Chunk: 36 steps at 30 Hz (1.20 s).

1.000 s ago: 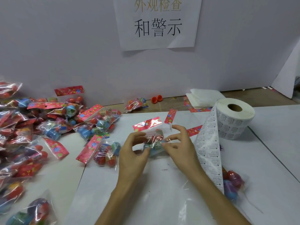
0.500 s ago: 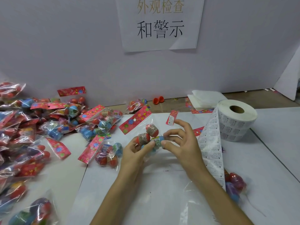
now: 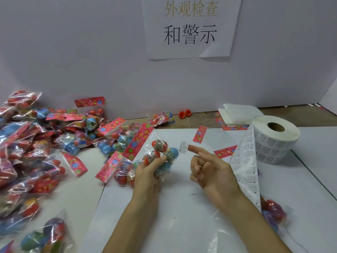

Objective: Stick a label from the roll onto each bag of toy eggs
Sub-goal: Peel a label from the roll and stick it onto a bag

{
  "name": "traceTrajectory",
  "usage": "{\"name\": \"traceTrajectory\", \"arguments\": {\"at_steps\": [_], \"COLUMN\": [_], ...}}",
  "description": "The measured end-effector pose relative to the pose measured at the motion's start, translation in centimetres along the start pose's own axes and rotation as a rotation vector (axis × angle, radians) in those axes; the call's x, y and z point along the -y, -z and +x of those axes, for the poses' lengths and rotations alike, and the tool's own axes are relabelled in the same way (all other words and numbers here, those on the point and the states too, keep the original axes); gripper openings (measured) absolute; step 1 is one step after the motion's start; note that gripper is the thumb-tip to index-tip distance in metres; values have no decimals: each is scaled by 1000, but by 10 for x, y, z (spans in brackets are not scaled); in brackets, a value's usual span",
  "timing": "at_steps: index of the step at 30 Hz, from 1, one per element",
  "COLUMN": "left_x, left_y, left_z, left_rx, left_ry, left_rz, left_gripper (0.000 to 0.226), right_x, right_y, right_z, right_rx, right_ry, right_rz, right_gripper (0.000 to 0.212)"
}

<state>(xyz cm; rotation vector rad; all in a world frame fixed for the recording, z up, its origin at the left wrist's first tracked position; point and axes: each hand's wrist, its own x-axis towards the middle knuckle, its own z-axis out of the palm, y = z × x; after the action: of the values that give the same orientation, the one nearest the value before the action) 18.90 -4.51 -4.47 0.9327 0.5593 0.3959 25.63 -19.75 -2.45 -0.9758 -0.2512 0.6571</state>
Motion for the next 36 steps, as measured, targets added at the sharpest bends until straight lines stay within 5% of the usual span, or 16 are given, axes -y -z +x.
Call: {"name": "traceTrajectory", "arguments": {"at_steps": [11, 36], "left_x": [2, 2], "left_y": [-1, -4], "left_z": [-2, -3], "left_rx": [36, 68], "left_ry": [-5, -38], "left_rz": [-12, -127], "left_gripper": [36, 59], "right_x": [-14, -19], "right_y": [-6, -11], "right_z": [0, -2], "right_rx": [37, 63], "right_ry": [-165, -51], "right_rz": [40, -171], "right_gripper": [40, 43]}}
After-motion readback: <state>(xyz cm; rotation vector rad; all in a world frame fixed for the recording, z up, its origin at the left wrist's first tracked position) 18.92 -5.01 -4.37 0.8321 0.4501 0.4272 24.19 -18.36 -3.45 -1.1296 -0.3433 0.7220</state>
